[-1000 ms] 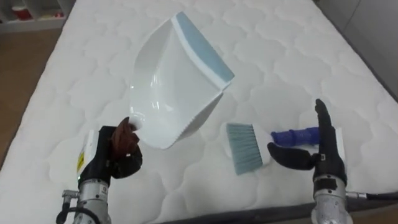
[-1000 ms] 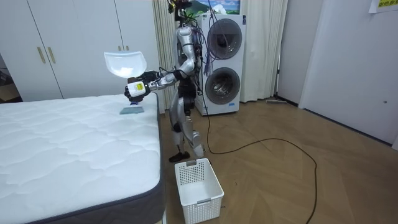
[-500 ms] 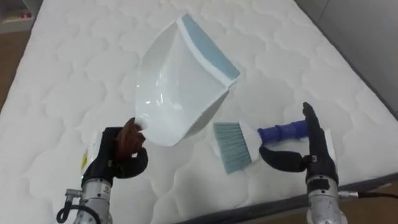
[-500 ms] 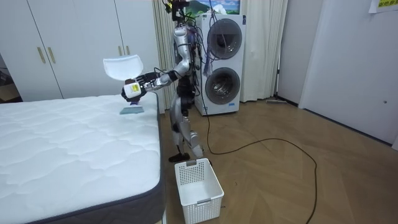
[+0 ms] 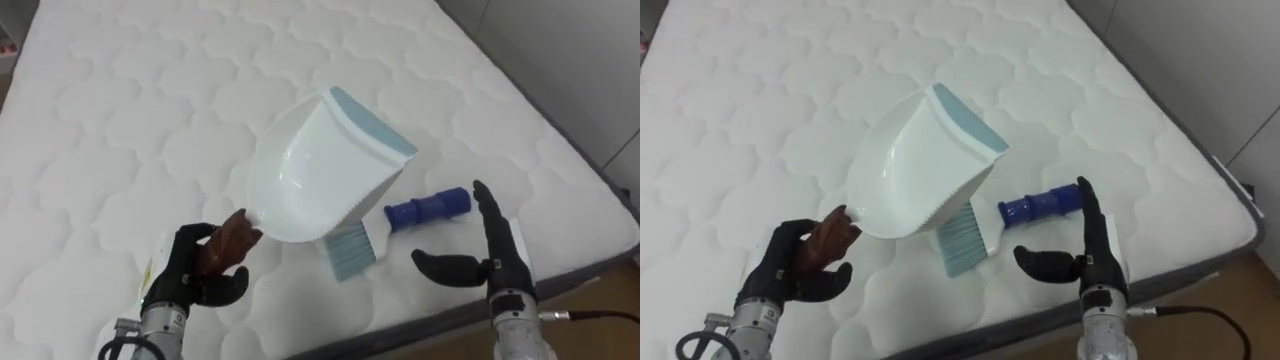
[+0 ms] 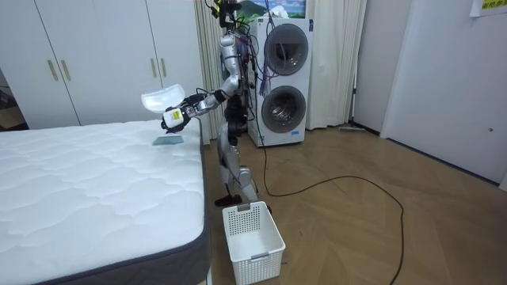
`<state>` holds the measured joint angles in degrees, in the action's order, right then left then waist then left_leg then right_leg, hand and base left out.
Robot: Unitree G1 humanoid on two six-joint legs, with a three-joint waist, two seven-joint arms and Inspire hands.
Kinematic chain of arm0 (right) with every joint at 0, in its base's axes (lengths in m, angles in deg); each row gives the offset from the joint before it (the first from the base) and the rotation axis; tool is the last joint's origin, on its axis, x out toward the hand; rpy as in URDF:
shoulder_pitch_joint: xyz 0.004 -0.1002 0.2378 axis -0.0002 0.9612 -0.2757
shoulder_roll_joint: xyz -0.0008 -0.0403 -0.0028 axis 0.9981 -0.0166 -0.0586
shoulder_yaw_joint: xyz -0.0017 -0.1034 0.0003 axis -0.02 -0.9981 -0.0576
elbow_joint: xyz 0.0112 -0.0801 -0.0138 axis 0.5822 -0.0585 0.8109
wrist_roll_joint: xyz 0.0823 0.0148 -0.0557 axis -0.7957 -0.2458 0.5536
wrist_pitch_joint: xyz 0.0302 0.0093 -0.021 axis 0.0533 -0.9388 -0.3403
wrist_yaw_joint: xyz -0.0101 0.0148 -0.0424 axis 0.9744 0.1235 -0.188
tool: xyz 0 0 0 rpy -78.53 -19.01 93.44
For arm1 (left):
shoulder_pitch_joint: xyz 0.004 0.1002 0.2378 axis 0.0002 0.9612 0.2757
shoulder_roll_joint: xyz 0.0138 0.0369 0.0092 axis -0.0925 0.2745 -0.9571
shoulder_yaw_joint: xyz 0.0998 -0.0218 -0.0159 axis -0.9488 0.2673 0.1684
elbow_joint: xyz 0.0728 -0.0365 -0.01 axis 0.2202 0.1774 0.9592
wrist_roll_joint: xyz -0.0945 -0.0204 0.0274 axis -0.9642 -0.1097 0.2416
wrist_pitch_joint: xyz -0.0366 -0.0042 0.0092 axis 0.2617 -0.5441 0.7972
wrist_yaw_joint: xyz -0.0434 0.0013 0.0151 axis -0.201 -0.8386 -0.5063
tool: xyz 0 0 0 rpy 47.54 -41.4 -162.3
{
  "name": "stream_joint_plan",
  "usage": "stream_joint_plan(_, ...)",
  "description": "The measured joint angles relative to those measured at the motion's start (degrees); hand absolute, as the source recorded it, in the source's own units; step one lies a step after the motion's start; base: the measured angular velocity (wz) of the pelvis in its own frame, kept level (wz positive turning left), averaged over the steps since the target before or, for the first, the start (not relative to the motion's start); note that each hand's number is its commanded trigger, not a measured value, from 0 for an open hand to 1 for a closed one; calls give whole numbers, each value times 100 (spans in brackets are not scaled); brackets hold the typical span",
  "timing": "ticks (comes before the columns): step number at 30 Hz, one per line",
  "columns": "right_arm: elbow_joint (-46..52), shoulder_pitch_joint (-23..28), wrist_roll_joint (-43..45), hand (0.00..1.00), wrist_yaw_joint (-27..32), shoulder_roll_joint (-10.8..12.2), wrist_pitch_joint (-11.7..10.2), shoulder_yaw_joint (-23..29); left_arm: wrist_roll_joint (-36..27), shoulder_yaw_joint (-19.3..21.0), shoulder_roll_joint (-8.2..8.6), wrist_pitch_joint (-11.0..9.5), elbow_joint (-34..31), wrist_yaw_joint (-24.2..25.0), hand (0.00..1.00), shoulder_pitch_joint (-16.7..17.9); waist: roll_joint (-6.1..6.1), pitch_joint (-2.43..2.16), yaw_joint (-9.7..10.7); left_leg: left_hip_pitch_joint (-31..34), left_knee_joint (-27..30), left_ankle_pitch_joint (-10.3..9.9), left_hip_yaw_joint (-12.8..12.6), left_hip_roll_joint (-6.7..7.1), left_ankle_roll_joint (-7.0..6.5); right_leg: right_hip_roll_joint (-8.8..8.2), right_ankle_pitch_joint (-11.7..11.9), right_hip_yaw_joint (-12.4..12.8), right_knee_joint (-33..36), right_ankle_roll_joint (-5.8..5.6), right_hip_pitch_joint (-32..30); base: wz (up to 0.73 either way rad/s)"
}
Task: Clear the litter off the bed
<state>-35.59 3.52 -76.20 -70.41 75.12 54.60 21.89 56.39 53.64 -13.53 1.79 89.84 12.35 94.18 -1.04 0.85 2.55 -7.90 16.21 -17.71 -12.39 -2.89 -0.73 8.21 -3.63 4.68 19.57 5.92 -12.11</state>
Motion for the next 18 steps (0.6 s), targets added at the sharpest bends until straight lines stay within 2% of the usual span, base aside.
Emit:
stream_joint_plan(2,0,0,1,0,-29,3,13,0,-1,0,20,2,1,39,0,32,17,-11,2,-12,-50,0,-3,-2,0,3,36,-2,-30,13,0,0)
stream_joint_plan(4,0,0,11,0,-62,3,17,18,0,1,21,3,-1,81,0,33,14,-16,5,-4,-106,0,-2,-7,0,12,91,-5,-141,-20,5,0)
stream_joint_plan(6,-1,2,21,0,-70,3,21,42,12,9,15,4,1,86,0,38,-14,-33,5,24,-222,0,1,-30,4,29,271,-13,-345,-6,31,0)
stream_joint_plan(10,-1,44,17,0,-71,3,20,43,10,15,11,4,-2,85,0,159,-12,-37,10,-1,-404,9,1,-34,23,32,422,-60,-531,-34,59,3)
stream_joint_plan(12,-1,98,19,0,-70,1,22,43,9,14,7,5,1,86,0,219,1,-44,8,-3,-563,3,16,-30,97,52,508,-122,-636,-68,44,9)
stream_joint_plan(16,-1,130,60,0,-69,2,24,45,29,41,-17,7,56,85,0,348,38,-89,-31,-12,-566,12,23,-20,98,3,577,-223,-707,-55,88,1)
stream_joint_plan(18,-2,132,193,0,-51,2,22,77,29,81,-15,6,180,73,0,429,38,-93,-29,-58,-578,13,27,-25,99,1,573,-228,-706,-47,130,0)
